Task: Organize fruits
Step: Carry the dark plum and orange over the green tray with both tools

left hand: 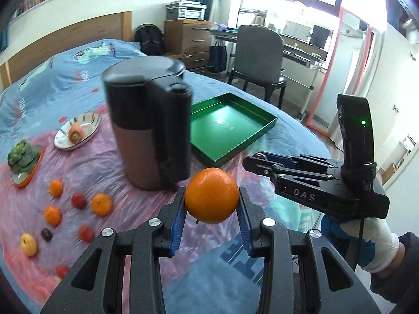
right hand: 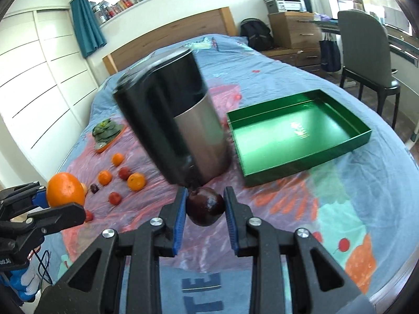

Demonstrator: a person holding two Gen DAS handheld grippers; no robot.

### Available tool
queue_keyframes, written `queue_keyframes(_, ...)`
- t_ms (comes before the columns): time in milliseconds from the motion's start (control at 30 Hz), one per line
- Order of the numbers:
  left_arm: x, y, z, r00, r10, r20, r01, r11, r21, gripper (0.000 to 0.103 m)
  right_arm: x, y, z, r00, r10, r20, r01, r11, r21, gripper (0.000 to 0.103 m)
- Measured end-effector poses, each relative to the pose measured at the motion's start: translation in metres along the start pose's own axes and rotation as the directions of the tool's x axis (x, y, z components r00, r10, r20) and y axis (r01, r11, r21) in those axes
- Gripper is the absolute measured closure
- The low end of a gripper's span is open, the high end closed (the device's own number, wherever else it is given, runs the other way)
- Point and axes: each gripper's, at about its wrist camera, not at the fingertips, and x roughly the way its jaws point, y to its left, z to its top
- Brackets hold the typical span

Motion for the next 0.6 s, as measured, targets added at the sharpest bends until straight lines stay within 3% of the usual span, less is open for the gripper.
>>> queue_keyframes(167, 0.046, -0.032, 0.038, 1.0, -0.025, -0.012, 0.026, 0.999, 0.035, 0.071, 0.002, -0.057, 0.027, 0.995, -0.077, 0.061, 0.073, 0.996, 0.056, 0.103)
queue_keyframes(300, 0.09, -0.045, 0.058, 0.999, 0.001, -0.043, 0.001, 0.999, 0.051, 0.071, 0.017, -0.091, 0.049, 0.989, -0.122, 0.078, 0.117, 0.991, 0.067, 0.103)
queue_keyframes(600, 0.187, -0.038, 0.076, 0.986, 0.076, -0.146, -0.077, 0.997, 0.004, 0.071, 0.082, -0.149, 0.077, 0.971, -0.239, 0.019, 0.238, 0.971, 0.03, 0.103)
